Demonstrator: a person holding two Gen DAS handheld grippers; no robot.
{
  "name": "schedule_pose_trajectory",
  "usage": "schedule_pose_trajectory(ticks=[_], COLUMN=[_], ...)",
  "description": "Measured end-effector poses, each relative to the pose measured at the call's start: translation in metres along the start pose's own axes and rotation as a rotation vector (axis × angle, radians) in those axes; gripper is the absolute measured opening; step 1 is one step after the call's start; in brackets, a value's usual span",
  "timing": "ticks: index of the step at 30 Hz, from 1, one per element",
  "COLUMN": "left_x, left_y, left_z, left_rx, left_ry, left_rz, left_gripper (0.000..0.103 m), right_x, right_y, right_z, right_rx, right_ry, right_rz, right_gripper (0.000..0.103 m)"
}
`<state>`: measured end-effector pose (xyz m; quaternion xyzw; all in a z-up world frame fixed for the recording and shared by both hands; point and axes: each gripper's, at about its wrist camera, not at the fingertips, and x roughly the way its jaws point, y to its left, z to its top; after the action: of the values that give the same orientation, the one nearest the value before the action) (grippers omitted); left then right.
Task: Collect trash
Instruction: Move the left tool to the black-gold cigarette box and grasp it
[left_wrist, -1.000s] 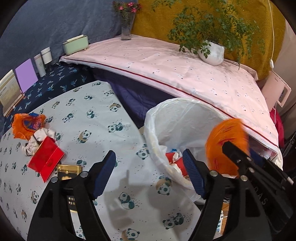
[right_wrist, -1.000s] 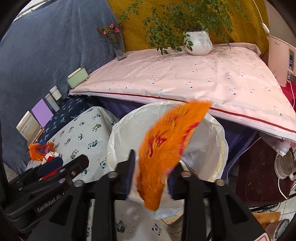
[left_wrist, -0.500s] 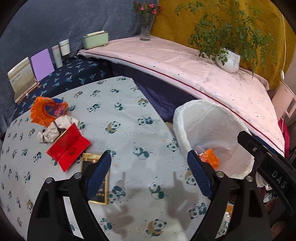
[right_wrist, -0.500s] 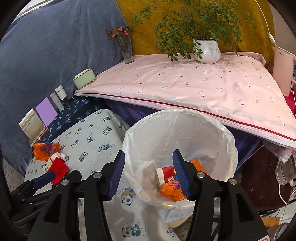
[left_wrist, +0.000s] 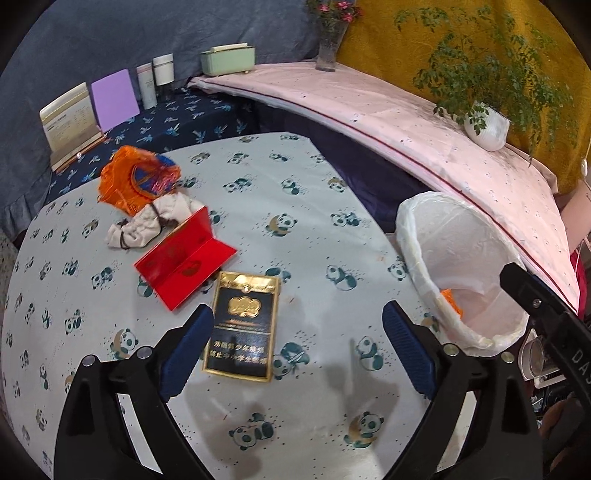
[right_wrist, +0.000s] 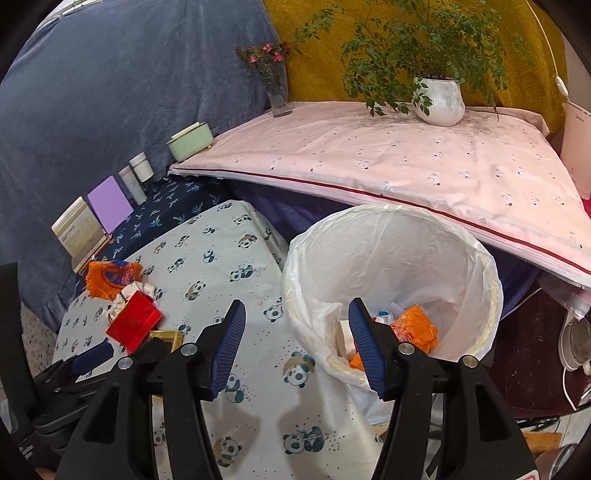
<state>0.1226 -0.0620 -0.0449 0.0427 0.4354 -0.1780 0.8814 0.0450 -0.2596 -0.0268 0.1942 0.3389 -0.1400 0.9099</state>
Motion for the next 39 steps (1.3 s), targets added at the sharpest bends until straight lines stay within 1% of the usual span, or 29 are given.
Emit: schedule_pose_trajectory(ticks=[6,12,18,22,23,25,27,28,29,32,39], left_x=[0.013,0.03,0.045,0.052,0.054,0.057,0.062,0.065,0.065,0.062,0.036], left_y=[0.018,0.029,0.033,0.035,0.035,0.035,0.036,0.037,0.038,0.039,0.054], left_z=[-0.011,-0.017,-0.018,-0.017,-0.016,-0.015,-0.015,-0.016,-0.017,-0.02,-0.024], left_rx=[-0.026,-0.039,-0.034,-0.03,-0.027,-0.023,-0.023,-0.022,-0.019,-0.013,-0.054], left_ry=[0.035,0.075,0.105,0.117,0.119,0.13,0.149,0.158,0.162,0.155,0.124], left_rz=[0.042,0.066,0.073,0.064,0.063,0.061,0.054,0.054,0.054,0.056,0.038], left_gripper=[0.089,0.089,0.089,0.087,0.085,0.078,0.066,0.062,0.055,0.055,0.055], right_x=[0.002,0.008,0.018,0.024,0.025,0.028,0.03,0.03,0.031,0.031,0.029], right_y=[0.011,0.019,0.027,0.031,0.032,0.034,0.037,0.038,0.039,0.044,0.06], right_z=[-0.005,-0.01,-0.013,-0.015,-0.015,-0.016,-0.017,-0.017,-0.017,-0.019,-0.021], right_rx=[-0.019,-0.03,-0.039,-0.046,-0.048,-0.049,-0.052,-0.056,-0.06,-0.07,-0.098], right_ry=[0.014,0.035,0.058,0.07,0.073,0.079,0.084,0.087,0.089,0.093,0.098], right_rz=[0.012,0.021,0.027,0.029,0.03,0.031,0.032,0.032,0.033,0.035,0.048], right_gripper=[0.057,0.057,0.057,0.057,0.057,0.057,0.057,0.057,0.057,0.057,0.057])
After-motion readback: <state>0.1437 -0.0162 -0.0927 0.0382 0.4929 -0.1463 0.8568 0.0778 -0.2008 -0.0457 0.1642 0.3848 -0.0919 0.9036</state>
